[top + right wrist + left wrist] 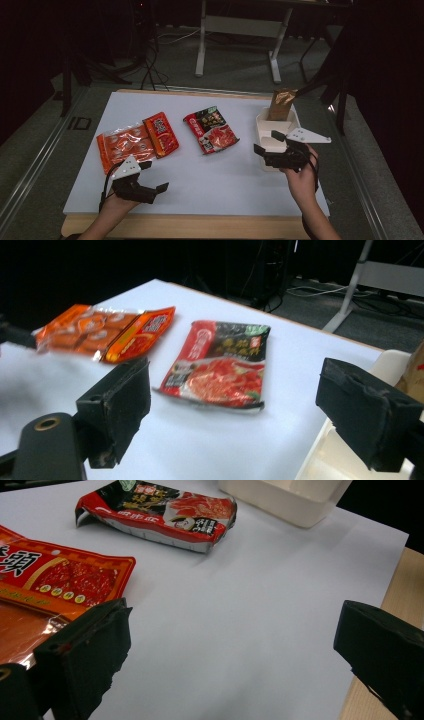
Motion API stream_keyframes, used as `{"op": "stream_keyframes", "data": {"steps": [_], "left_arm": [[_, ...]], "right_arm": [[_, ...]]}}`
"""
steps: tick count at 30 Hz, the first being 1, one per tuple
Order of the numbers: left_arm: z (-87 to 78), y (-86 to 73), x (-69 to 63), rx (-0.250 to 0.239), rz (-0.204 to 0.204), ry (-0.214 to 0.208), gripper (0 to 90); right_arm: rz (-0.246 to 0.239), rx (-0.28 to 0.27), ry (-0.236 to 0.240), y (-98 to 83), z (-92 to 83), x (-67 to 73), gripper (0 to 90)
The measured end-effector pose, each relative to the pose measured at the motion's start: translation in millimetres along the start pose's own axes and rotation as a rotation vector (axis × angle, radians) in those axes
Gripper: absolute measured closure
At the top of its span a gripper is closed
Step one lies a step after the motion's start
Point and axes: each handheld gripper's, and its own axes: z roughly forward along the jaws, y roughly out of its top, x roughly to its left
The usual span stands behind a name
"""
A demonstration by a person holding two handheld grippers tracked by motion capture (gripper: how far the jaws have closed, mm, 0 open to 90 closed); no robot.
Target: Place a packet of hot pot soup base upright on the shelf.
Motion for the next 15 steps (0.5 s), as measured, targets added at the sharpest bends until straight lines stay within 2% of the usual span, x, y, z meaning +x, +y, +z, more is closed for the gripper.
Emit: {"op": "stream_keyframes", "data": {"steps": [3, 7, 9, 12, 14, 15], "left_arm": [[3.9, 3.3, 2.3, 0.004, -0.007, -0.009, 2.9], [8.7, 6.8, 4.5, 0.016, -0.006, -0.006, 4.4], [12.4, 9.2, 7.2, 0.024, -0.016, 0.003, 6.0], [16.9, 12.4, 12.4, 0.032, -0.033, 0.022, 14.9], [20.7, 15.4, 16.6, 0.053, -0.038, 0.032, 15.5], [22.0, 16.6, 18.7, 0.049, -0.037, 0.015, 20.7]], "right_arm": [[0.016, -0.004, 0.010, -5.3, -5.2, 6.8, 14.0], [0.005, -0.008, 0.016, -7.5, -7.4, 11.2, 14.1], [-0.013, -0.012, 0.039, -8.7, -8.8, 15.2, 14.1], [-0.022, -0.018, 0.040, -8.0, -9.7, 16.2, 14.1], [-0.023, -0.030, 0.056, -8.2, -10.9, 16.4, 14.1], [-0.026, -0.028, 0.055, -8.3, -11.5, 17.2, 14.1]]}}
